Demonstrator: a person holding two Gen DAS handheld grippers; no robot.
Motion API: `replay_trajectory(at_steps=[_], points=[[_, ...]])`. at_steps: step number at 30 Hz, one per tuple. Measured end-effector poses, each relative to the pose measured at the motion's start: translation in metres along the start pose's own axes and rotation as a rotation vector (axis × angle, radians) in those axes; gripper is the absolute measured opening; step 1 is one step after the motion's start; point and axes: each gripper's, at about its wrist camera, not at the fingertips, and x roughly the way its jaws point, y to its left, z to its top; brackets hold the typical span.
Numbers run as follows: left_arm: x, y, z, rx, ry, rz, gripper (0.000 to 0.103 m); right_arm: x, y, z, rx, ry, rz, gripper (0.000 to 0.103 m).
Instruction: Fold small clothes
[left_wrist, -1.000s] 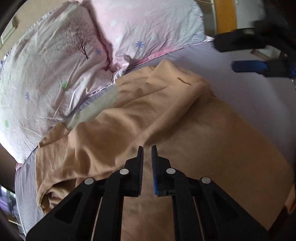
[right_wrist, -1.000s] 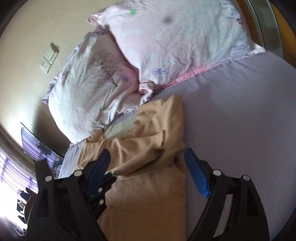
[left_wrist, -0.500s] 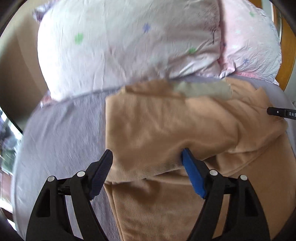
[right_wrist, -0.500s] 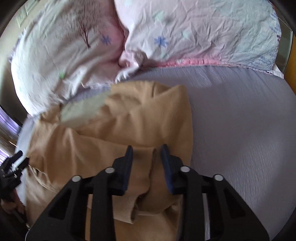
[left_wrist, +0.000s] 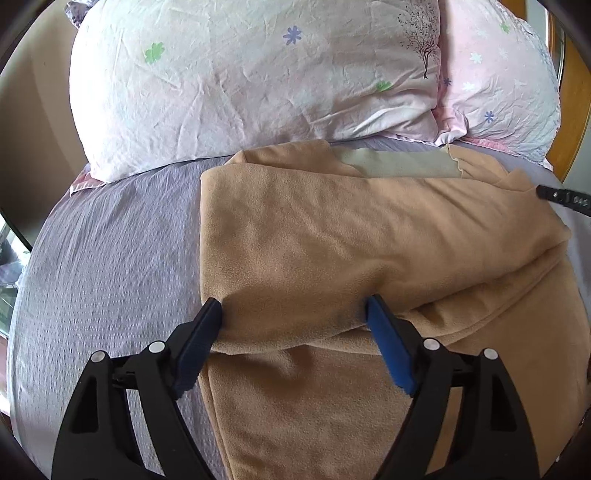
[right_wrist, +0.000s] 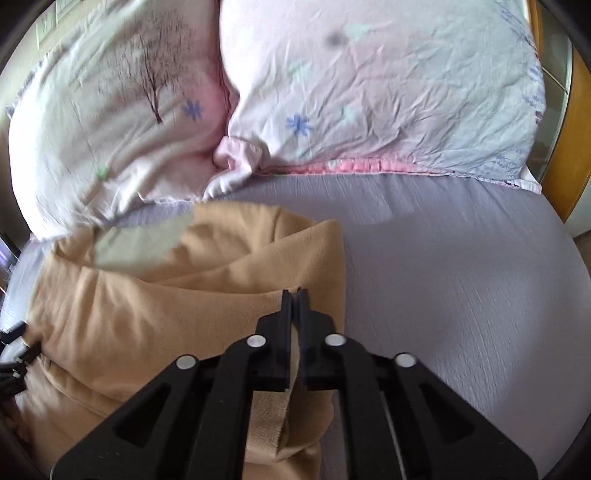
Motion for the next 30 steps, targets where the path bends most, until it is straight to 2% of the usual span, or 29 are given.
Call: replay_trajectory(at_steps=[1,2,3,4,7,8,10,13,14,15,16,17,19,21,22,24,26,29,30], points=[[0.000,0.000,0.000,-0.002,0.000,-0.003,0.082,-0.014,0.003,-0.002,0.000,-0.025,0.069,0.024],[0.000,0.001,-0.001,-0.004,0.000,-0.004,0.083,-0.019,0.008,-0.004,-0.012,-0.026,0.102,0.035],[0.001,0.000,-0.001,-0.005,0.000,-0.005,0.083,-0.022,0.015,-0.009,-0.040,-0.008,0.127,0.037],[0.001,0.000,-0.001,-0.007,-0.002,-0.005,0.084,-0.018,0.021,-0.016,-0.070,0.032,0.131,0.037],[0.001,0.000,-0.003,-0.016,-0.013,-0.008,0.085,0.020,0.027,-0.033,-0.101,0.198,0.064,0.047],[0.000,0.000,-0.004,-0.016,-0.016,-0.010,0.084,0.016,0.029,-0.036,-0.135,0.125,0.071,0.050],[-0.013,0.002,-0.008,-0.025,-0.031,-0.038,0.083,0.011,0.030,-0.037,-0.131,0.148,0.068,0.052],[-0.052,0.008,-0.024,-0.031,-0.098,-0.132,0.082,-0.028,0.027,-0.044,-0.076,0.095,0.216,0.053],[-0.068,0.011,-0.032,-0.030,-0.122,-0.167,0.082,-0.050,0.025,-0.052,-0.084,0.059,0.278,0.061],[-0.089,0.017,-0.045,-0.022,-0.150,-0.221,0.082,-0.072,0.023,-0.063,-0.097,0.029,0.344,0.074],[-0.107,0.022,-0.058,-0.012,-0.170,-0.268,0.083,-0.093,0.020,-0.076,-0.117,0.011,0.426,0.079],[-0.120,0.026,-0.069,-0.004,-0.180,-0.305,0.083,-0.110,0.017,-0.088,-0.137,0.007,0.490,0.086],[-0.152,0.041,-0.105,0.006,-0.186,-0.445,0.084,-0.143,0.008,-0.124,-0.191,0.026,0.615,0.090],[-0.170,0.054,-0.136,-0.006,-0.184,-0.536,0.085,-0.165,0.000,-0.153,-0.225,0.058,0.672,0.096],[-0.179,0.061,-0.156,-0.018,-0.180,-0.573,0.086,-0.176,-0.008,-0.173,-0.237,0.080,0.692,0.096],[-0.187,0.071,-0.190,-0.043,-0.169,-0.605,0.086,-0.188,-0.029,-0.210,-0.203,0.132,0.691,0.096],[-0.183,0.081,-0.223,-0.103,-0.129,-0.629,0.087,-0.187,-0.053,-0.238,-0.109,0.185,0.669,0.096],[-0.163,0.089,-0.250,-0.186,-0.064,-0.637,0.087,-0.166,-0.081,-0.263,0.020,0.247,0.601,0.096],[-0.153,0.087,-0.255,-0.207,-0.041,-0.638,0.087,-0.155,-0.087,-0.269,0.056,0.261,0.603,0.096]])
